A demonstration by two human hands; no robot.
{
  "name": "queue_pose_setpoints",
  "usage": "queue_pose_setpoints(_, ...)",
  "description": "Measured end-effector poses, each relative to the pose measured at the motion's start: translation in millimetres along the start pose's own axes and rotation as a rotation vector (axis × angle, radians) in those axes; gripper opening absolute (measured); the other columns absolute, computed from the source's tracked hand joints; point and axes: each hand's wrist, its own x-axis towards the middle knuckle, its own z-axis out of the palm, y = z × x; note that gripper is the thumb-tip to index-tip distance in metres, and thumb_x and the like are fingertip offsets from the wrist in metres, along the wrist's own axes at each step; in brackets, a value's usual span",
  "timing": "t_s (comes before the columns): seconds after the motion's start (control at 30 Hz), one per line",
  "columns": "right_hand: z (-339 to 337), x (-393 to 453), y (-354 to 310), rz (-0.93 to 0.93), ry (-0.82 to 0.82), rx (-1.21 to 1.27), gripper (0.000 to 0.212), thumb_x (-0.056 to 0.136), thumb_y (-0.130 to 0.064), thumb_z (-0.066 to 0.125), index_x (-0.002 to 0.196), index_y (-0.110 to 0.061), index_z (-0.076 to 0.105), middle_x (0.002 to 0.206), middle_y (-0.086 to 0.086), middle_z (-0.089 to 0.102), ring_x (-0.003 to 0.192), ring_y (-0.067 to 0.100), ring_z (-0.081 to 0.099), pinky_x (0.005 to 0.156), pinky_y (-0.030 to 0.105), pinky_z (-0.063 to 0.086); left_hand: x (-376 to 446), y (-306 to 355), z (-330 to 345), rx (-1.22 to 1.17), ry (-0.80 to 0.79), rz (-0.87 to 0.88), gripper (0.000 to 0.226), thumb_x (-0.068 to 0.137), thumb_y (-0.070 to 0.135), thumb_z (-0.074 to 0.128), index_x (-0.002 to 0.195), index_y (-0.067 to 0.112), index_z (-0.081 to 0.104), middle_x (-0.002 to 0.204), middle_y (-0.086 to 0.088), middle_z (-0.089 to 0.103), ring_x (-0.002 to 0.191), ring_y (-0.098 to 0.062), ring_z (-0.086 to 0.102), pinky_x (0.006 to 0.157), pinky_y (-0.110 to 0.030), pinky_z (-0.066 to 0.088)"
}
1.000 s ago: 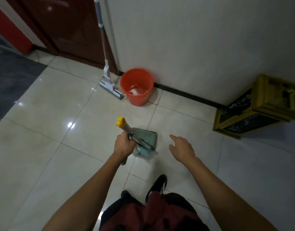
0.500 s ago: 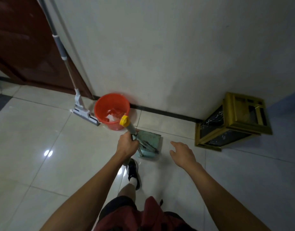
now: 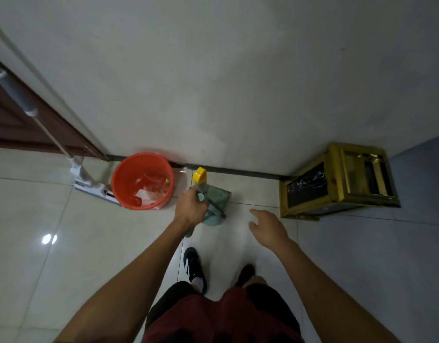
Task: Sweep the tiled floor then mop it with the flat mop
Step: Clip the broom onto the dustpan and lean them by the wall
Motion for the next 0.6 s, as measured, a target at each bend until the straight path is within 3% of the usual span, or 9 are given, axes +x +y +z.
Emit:
queue_pose_setpoints(0.2,-29.7,57.4,-11.5,-0.028,-0.024,0.004,0.046,0.099,-0.03,0.051,0.144,-0.017,0.05,0.143,0.011,0.054,0.131,0.029,0.05,0.107,0.04,0.044,52.2,27.8,1.9,0.026,0.065,-0.068,0.029,0.087,0.013,0.066,0.116,0.015,0.066,0.107,-0.01,0.074,0.096,-0.031,0.069,0.083,-0.046,0.057)
queue_pose_setpoints(0.6,-86.5,136.4,21.0,-0.105,-0.152,-0.01,0.054,0.1,-0.031,0.049,0.151,-0.016,0.04,0.153,0.008,0.043,0.14,0.026,0.041,0.115,0.039,0.036,114.6,56.9,31.1,-0.039,0.166,-0.274,0.022,0.09,0.012,0.062,0.112,0.013,0.061,0.109,-0.018,0.07,0.103,-0.041,0.065,0.089,-0.052,0.056)
